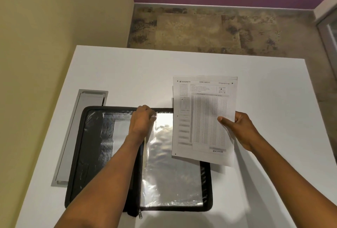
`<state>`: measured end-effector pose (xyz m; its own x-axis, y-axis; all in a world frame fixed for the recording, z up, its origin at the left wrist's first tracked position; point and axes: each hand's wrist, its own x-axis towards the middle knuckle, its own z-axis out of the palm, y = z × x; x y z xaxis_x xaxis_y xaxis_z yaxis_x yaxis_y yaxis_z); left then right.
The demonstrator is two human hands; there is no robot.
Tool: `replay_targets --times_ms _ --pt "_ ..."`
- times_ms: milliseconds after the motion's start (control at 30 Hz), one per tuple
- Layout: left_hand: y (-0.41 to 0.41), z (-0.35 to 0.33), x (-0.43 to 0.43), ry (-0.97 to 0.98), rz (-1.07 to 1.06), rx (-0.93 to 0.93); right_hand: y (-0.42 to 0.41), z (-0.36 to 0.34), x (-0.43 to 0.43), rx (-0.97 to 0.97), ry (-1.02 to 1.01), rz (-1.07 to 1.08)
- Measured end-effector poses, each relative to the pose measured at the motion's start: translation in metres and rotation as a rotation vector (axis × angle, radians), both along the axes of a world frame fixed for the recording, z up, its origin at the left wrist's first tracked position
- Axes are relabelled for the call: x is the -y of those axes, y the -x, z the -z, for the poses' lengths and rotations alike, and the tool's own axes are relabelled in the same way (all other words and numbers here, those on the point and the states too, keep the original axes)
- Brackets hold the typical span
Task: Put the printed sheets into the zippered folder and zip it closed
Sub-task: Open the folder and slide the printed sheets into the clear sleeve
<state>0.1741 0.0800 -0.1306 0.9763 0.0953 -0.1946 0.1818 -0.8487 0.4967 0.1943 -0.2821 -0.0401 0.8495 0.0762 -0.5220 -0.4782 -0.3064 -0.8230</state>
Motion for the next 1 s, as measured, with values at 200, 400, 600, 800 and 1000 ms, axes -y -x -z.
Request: replay_targets --times_ms 200,400,600,800,1000 --pt "-0.009 -0.006 -0.001 -0.031 0.082 -0.014 -0.006 -0.007 -0.004 0.014 -0.009 0.011" --pt "-0.012 -0.012 0.001 -0.090 0.127 -0.019 -0.015 -0.018 -0.009 0.043 -0.009 0.016" --pt "-0.012 -0.013 0.003 -0.099 0.138 -0.077 -0.020 -0.025 -0.011 0.074 -0.005 0.018" --pt "-0.010 -0.020 0.004 0.047 0.108 -0.163 -0.028 -0.031 -0.016 0.111 0.011 0.012" --pt "-0.017 -0.020 0.011 0.056 0.031 -0.195 -0.057 -0.051 -0.024 0.205 0.055 0.000"
